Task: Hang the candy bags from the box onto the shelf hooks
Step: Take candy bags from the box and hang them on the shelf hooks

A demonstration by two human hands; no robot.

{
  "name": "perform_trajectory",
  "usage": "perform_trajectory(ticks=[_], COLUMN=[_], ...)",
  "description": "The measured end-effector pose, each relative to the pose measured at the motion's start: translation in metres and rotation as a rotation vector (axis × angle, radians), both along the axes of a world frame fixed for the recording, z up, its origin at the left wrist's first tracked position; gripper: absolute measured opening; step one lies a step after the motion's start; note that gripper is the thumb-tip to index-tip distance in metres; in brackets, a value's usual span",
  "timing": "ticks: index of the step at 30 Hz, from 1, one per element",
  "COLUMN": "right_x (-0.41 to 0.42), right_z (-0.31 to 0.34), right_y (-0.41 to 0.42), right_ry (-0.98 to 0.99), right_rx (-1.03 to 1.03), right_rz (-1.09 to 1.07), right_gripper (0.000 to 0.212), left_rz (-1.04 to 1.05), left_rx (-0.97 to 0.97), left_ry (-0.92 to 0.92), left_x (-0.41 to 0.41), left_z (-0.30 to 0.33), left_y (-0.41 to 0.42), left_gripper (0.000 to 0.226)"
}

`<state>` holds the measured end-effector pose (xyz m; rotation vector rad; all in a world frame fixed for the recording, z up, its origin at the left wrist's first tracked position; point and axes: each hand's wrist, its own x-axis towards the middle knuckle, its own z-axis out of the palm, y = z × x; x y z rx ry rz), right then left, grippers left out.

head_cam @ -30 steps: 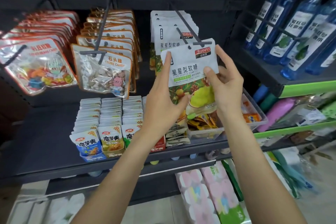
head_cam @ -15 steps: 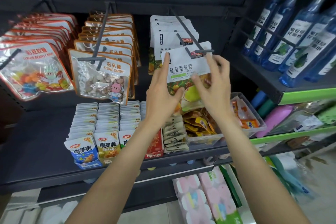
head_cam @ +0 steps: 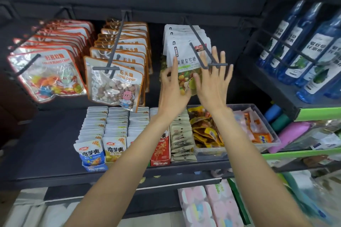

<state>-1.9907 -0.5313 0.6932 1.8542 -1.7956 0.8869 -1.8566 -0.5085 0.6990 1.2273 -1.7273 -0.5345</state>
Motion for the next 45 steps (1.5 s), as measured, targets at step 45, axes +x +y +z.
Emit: perform_trajectory(ticks=[45], right_x=[0.672], right_z=[-0.109], right_y=[0.188], right_ry=[0.028], right_rx=[0.912], right_rz=[0.877], right_gripper=[0.029], left_rz=[0.349], left_rx=[0.469], left_ry=[-0.456], left_x=[0.783], left_z=[-0.152], left_y=[0.259], left_gripper=[0.034])
